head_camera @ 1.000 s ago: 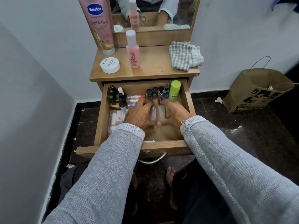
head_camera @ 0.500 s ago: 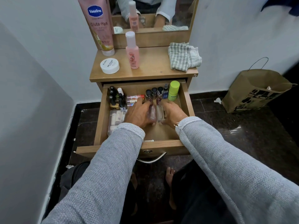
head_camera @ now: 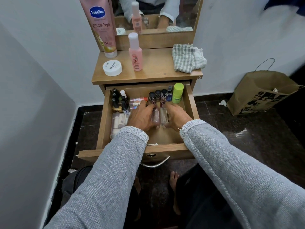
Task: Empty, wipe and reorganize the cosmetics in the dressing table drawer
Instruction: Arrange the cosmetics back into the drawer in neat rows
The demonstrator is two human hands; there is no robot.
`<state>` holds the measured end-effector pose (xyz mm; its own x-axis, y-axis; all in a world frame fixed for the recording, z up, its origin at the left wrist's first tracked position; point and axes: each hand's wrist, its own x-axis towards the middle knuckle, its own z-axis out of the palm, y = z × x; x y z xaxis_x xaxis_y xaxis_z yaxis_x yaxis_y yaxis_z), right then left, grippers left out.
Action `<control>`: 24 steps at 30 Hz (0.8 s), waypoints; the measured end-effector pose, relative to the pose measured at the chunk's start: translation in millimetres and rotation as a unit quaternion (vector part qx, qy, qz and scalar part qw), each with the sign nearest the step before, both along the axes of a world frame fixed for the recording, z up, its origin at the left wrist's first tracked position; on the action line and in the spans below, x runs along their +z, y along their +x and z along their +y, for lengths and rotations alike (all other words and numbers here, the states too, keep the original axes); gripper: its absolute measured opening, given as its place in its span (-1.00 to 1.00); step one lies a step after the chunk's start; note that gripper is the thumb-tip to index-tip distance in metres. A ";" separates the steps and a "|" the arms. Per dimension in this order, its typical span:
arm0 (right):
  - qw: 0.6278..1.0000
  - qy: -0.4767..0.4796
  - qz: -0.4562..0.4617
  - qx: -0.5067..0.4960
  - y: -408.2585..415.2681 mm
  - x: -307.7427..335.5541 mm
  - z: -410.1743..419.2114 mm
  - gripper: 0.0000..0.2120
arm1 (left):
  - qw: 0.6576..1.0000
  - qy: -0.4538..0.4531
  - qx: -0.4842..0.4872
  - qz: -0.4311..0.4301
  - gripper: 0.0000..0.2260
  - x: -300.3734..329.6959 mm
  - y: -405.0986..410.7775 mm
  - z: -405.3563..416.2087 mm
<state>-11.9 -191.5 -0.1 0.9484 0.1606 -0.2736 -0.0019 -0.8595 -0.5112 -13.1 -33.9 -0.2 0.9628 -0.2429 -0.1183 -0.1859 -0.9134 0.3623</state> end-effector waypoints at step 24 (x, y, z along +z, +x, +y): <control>0.936 0.187 -0.292 -0.050 70.0 95.7 46.0 -0.48 | 0.935 -0.270 0.149 -0.173 -0.81 67.4 25.7 23.8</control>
<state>58.1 -145.5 95.7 0.9338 0.0438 0.3551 0.3016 -0.6304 -0.7153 12.6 -10.2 67.2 0.9553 0.1080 0.2751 -0.1436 -0.6441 0.7514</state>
